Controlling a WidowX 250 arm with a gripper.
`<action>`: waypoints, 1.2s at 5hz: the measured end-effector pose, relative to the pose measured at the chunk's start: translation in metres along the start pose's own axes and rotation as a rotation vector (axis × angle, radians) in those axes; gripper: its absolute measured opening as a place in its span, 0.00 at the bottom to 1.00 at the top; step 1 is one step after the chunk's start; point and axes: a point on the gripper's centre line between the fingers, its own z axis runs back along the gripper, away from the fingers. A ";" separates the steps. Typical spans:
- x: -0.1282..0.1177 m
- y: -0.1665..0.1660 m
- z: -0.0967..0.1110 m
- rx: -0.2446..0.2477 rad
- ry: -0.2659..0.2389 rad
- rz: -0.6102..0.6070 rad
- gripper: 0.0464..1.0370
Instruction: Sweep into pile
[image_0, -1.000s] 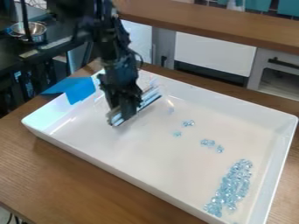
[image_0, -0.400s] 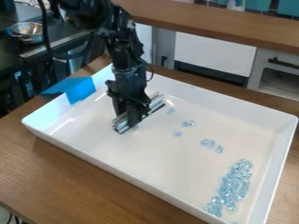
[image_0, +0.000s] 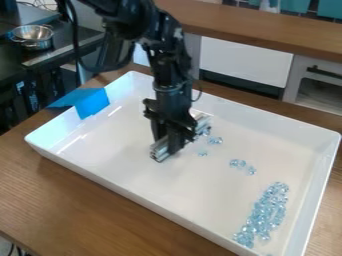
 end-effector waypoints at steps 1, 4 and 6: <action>0.005 -0.023 -0.001 0.003 0.005 -0.014 0.33; 0.017 -0.059 -0.010 0.005 -0.044 -0.162 0.33; 0.020 -0.102 -0.012 -0.056 -0.051 -0.343 0.33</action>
